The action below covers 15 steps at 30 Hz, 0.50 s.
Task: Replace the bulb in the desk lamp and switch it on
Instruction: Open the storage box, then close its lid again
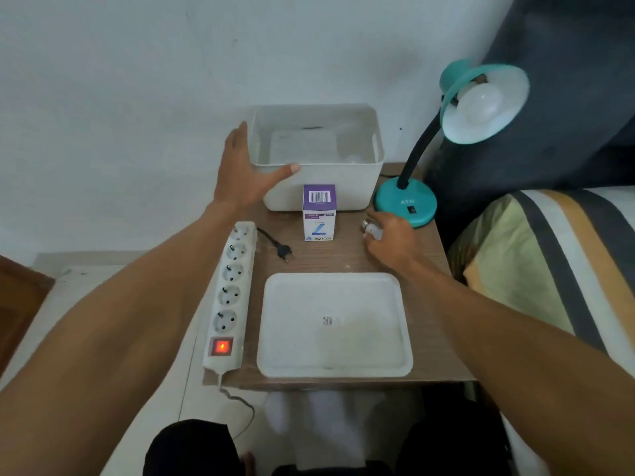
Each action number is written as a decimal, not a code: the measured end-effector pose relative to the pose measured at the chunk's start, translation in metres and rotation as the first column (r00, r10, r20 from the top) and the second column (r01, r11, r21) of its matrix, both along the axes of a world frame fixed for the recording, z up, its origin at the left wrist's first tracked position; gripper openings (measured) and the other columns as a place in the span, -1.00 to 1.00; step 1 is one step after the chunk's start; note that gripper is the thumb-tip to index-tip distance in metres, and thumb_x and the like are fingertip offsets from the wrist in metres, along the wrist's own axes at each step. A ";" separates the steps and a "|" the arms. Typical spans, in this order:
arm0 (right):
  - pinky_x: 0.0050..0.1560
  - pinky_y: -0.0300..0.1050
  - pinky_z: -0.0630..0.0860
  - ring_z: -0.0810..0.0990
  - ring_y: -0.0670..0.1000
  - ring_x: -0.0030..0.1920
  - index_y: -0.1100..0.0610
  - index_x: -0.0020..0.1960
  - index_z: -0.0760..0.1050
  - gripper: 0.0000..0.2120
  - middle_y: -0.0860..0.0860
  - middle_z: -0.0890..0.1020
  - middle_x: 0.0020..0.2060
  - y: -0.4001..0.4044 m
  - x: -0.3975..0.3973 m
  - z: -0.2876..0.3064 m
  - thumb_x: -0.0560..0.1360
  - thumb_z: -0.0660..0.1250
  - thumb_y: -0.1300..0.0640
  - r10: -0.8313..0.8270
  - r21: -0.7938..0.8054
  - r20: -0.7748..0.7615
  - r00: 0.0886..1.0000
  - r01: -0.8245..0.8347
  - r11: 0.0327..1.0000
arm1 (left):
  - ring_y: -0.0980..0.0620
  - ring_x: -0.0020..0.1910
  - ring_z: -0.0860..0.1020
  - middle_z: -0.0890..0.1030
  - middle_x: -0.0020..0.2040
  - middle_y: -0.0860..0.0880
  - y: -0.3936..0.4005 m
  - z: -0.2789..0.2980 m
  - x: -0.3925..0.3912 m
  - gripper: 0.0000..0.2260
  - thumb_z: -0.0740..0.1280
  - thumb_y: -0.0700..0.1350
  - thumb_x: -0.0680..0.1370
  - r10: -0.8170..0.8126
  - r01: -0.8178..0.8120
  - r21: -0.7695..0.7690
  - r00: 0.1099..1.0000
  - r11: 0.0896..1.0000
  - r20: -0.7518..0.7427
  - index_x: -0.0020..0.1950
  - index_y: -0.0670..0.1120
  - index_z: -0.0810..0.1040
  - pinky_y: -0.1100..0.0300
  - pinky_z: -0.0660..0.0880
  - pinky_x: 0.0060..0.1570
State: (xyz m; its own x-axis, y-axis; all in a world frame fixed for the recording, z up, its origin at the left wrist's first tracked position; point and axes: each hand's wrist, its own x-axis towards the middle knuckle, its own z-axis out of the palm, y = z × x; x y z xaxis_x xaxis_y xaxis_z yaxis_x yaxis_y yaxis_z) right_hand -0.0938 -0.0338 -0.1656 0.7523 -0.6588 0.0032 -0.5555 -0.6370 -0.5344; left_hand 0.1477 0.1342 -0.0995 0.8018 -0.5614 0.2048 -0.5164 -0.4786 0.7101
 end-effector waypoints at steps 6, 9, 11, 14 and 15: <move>0.01 -0.09 0.52 0.61 0.10 0.06 0.13 0.29 0.53 -0.63 0.10 0.65 0.06 -0.001 -0.001 -0.014 0.50 0.39 0.13 0.007 -0.093 -0.020 1.000 -0.009 0.996 | 0.15 0.39 0.41 0.47 0.48 0.01 -0.011 -0.005 0.008 -0.04 0.62 0.29 0.32 -0.126 0.121 -0.082 0.990 0.989 -0.060 0.59 0.00 0.29 0.18 0.40 0.40; -0.04 -0.11 0.48 0.61 0.10 0.02 0.15 0.25 0.55 -0.68 0.10 0.65 0.03 0.000 0.001 -0.012 0.51 0.39 0.15 -0.010 -0.088 -0.013 1.000 0.009 0.996 | 0.25 0.26 0.47 0.51 0.28 0.26 -0.013 -0.007 0.007 -0.10 0.65 0.21 0.33 -0.113 0.097 -0.165 0.990 0.982 -0.087 0.56 0.02 0.34 0.48 0.43 0.23; -0.05 -0.14 0.47 0.61 0.09 0.01 0.13 0.23 0.57 -0.70 0.09 0.66 0.02 0.001 0.003 -0.010 0.50 0.39 0.14 -0.006 -0.082 0.019 1.000 0.008 0.997 | 0.23 0.29 0.44 0.44 0.30 0.26 -0.014 -0.006 0.006 -0.01 0.66 0.15 0.35 -0.098 0.076 -0.166 0.987 0.983 -0.128 0.63 -0.04 0.23 0.50 0.36 0.23; 0.04 -0.16 0.49 0.62 0.06 0.05 0.14 0.30 0.55 -0.63 0.08 0.68 0.08 0.006 0.006 0.004 0.50 0.41 0.15 0.040 -0.118 0.157 0.987 -0.022 0.993 | 0.01 0.52 0.37 0.37 0.56 0.00 -0.015 -0.008 0.008 0.21 0.65 0.28 0.28 -0.076 0.052 -0.136 0.981 0.989 -0.178 0.69 -0.10 0.03 0.18 0.36 0.44; 0.08 -0.12 0.52 0.61 0.05 0.07 0.15 0.32 0.55 -0.61 0.08 0.68 0.10 0.008 0.009 0.013 0.51 0.41 0.15 0.055 -0.148 0.209 0.976 -0.024 0.989 | -0.02 0.55 0.35 0.34 0.60 -0.05 -0.015 -0.008 0.008 0.24 0.64 0.31 0.27 -0.072 0.049 -0.122 0.980 0.991 -0.186 0.70 -0.10 0.00 0.12 0.36 0.47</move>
